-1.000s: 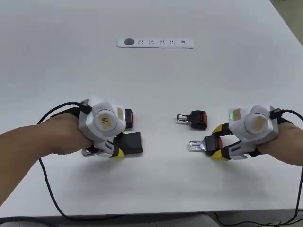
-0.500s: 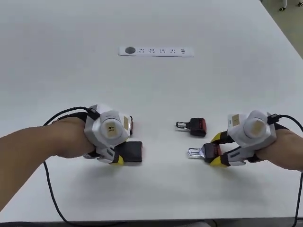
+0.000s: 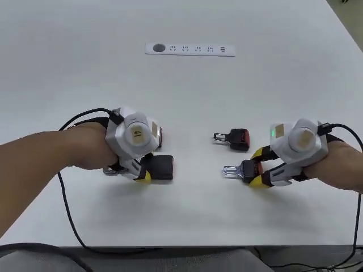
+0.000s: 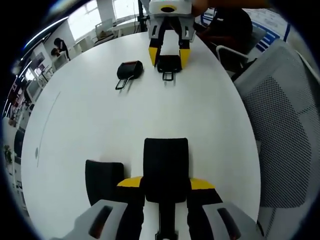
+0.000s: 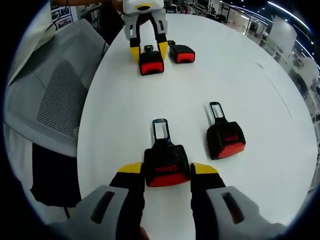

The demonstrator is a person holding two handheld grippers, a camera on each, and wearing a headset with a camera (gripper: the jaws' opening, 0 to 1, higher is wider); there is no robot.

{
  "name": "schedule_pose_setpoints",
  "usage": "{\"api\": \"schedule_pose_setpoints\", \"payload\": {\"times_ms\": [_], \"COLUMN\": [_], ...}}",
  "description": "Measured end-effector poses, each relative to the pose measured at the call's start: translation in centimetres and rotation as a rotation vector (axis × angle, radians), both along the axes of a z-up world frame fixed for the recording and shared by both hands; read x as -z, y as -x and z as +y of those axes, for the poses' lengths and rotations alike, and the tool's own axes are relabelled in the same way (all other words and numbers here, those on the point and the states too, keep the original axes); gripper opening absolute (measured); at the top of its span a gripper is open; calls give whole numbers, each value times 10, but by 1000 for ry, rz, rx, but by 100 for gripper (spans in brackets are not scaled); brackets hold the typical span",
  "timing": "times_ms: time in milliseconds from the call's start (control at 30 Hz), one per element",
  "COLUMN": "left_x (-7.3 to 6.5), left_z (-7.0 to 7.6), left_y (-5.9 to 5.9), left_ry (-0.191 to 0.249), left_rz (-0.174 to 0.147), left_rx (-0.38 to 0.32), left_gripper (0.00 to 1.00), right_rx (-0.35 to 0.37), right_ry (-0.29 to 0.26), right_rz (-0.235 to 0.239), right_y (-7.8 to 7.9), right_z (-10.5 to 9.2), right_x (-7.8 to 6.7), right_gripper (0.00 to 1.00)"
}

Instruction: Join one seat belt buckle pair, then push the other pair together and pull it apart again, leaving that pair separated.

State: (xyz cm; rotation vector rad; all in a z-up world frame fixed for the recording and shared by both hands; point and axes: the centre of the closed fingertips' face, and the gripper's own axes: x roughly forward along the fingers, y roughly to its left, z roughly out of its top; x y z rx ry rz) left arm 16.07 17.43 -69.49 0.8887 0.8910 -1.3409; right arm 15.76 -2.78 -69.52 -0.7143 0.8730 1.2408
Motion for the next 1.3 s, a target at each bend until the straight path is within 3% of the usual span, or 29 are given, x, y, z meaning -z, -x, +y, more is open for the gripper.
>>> {"api": "schedule_pose_setpoints", "payload": {"times_ms": [633, 767, 867, 1300], "left_x": [1, 1, 1, -1], "left_z": [0, 0, 0, -2], "left_y": [0, 1, 1, 3], "left_ry": [9, 5, 6, 7], "left_rz": [3, 6, 6, 4], "left_rx": [-18, -17, -14, -21], "left_gripper": [33, 33, 33, 33], "right_rx": [-16, -14, -14, -30], "right_ry": [-61, -68, -70, -57], "right_rz": [-12, -36, -41, -47], "right_y": [2, -5, -9, 0], "right_z": [69, 84, 90, 109], "right_x": [-3, -2, 0, -3], "right_gripper": [33, 33, 33, 33]}}
